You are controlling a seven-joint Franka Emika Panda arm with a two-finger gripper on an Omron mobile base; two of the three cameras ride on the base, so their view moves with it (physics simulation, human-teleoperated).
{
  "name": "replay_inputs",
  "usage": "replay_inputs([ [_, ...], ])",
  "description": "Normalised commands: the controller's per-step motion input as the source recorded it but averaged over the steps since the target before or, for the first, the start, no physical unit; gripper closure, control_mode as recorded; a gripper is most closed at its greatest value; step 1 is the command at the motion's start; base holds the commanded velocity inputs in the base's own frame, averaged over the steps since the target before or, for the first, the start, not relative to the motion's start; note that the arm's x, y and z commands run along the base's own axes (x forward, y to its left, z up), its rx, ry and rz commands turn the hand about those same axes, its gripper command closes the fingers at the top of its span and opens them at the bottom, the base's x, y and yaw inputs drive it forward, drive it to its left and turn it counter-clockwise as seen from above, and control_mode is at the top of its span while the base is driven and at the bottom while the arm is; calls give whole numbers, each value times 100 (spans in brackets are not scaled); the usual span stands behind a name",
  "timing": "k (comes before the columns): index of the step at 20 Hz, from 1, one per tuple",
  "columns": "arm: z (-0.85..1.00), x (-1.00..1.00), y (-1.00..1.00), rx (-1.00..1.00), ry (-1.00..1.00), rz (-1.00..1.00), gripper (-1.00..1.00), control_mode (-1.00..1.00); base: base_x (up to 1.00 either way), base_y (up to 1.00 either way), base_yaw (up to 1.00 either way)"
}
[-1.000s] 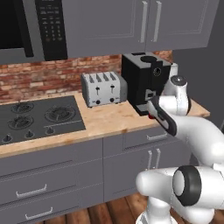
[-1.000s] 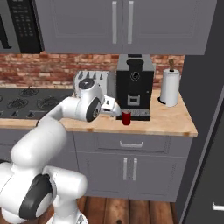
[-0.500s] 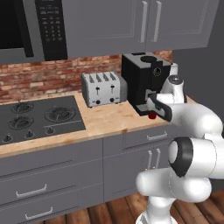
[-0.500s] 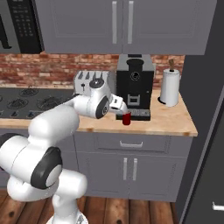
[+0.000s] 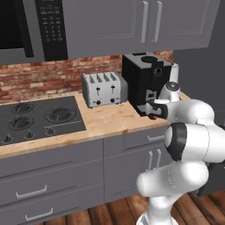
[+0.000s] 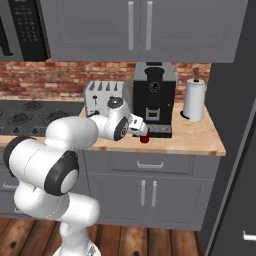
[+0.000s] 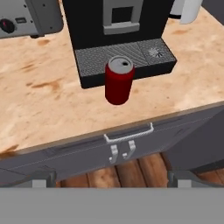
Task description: Four empty soda cans are scattered around the kitchen. Gather all the cans and cluster them next to the stove for recycling.
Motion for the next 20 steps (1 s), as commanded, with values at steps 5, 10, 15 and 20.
replay_inputs([
  [5, -9, 23, -13, 0, 0, 0, -100, -100, 0, 0, 0],
  [10, -3, 18, -14, 0, 0, 0, -100, -100, 0, 0, 0],
  [15, -11, 22, -3, 0, 0, 0, -100, -100, 0, 0, 0],
  [20, -18, 28, 0, 0, 0, 0, -100, -100, 0, 0, 0],
])
